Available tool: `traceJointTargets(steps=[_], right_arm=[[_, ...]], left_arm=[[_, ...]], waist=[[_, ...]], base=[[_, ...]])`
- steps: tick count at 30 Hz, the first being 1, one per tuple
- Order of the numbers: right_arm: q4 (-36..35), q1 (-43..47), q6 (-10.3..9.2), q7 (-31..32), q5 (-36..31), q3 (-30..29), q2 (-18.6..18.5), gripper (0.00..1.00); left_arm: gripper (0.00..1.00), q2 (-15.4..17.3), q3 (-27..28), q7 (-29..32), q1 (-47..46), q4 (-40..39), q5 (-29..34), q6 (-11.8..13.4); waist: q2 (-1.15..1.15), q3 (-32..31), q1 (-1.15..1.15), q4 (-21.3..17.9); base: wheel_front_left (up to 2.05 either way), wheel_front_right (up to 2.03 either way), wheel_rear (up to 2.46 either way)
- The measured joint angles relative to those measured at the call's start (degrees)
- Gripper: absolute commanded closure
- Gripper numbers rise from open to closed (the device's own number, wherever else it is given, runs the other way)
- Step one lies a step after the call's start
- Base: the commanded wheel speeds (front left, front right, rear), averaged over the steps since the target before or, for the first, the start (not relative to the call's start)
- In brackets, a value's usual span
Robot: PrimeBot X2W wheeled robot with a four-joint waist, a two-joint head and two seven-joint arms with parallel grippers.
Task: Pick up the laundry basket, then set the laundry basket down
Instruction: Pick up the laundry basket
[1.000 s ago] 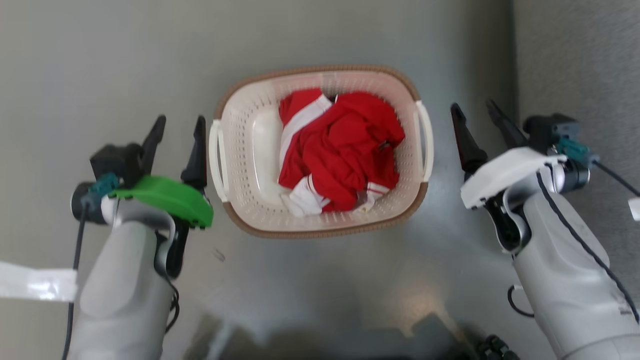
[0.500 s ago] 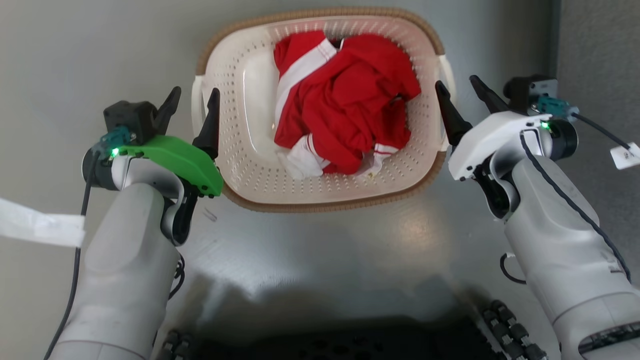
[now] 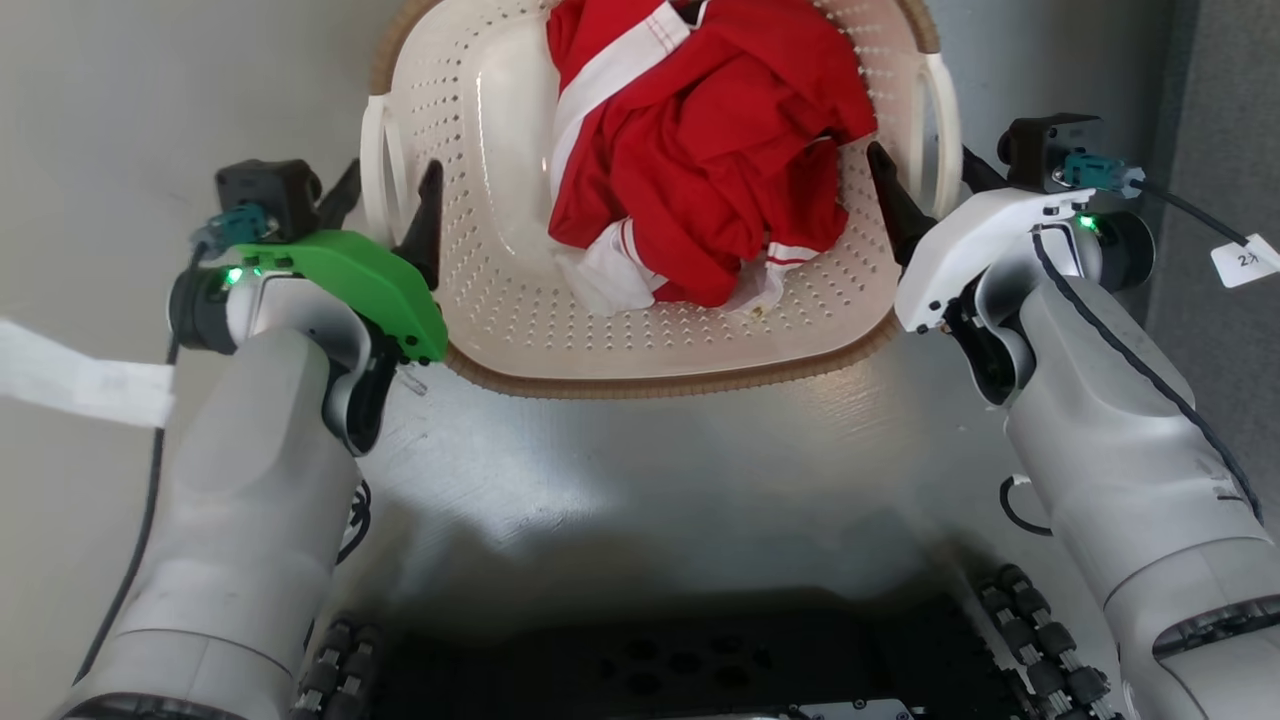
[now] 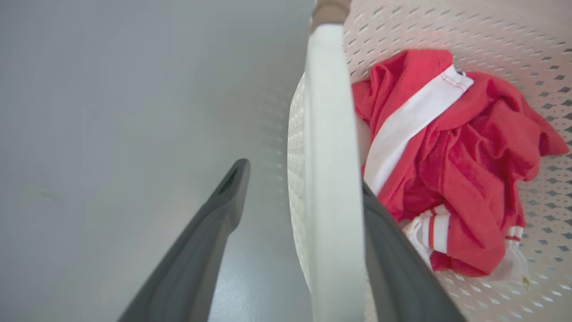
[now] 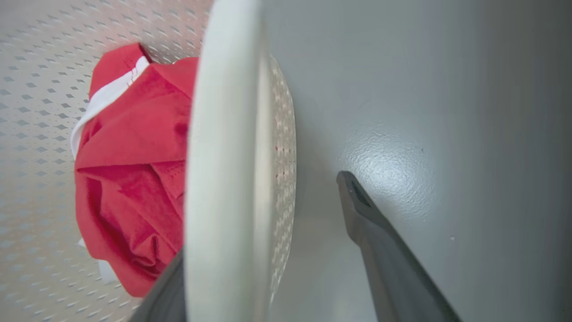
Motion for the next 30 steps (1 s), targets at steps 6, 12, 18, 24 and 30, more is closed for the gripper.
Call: traceJointTargets(steps=[6, 12, 18, 24, 30], right_arm=[[2.21, -1.68, 0.10, -0.27, 0.32, 0.76, -0.07, 0.70], [3.83, -3.09, 0.19, -1.45, 0.41, 1.56, 1.32, 1.00], [6.56, -3.89, 0.15, -2.85, 0.81, 1.77, 1.32, 1.00], [8.34, -3.81, 0.40, -4.13, 1.67, 2.41, 1.35, 1.00], [10.51, -3.50, 0.74, -4.53, 3.13, 3.64, 1.40, 1.00]], left_arm=[[0.50, -0.16, -1.37, 0.33, -1.42, 1.54, -1.03, 0.00], [1.00, -1.23, -2.91, -0.22, -2.55, 2.22, -3.63, -0.11], [1.00, -1.43, -4.76, -1.13, -2.64, 4.16, -5.21, -0.03], [1.00, -1.52, -6.24, -1.77, -2.63, 5.76, -6.49, -0.03], [1.00, -1.75, -7.91, -1.98, -2.43, 7.71, -8.40, -0.04]], waist=[[0.00, 0.62, -0.01, 0.96], [0.00, 0.43, -0.01, 1.34], [0.00, -0.73, -0.01, 1.50], [0.00, -2.85, -0.01, 1.48], [0.00, -6.07, -0.01, 1.41]], base=[[0.00, 0.00, 0.00], [0.00, 0.00, 0.00], [0.00, 0.00, 0.00], [0.00, 0.00, 0.00], [0.00, 0.00, 0.00]])
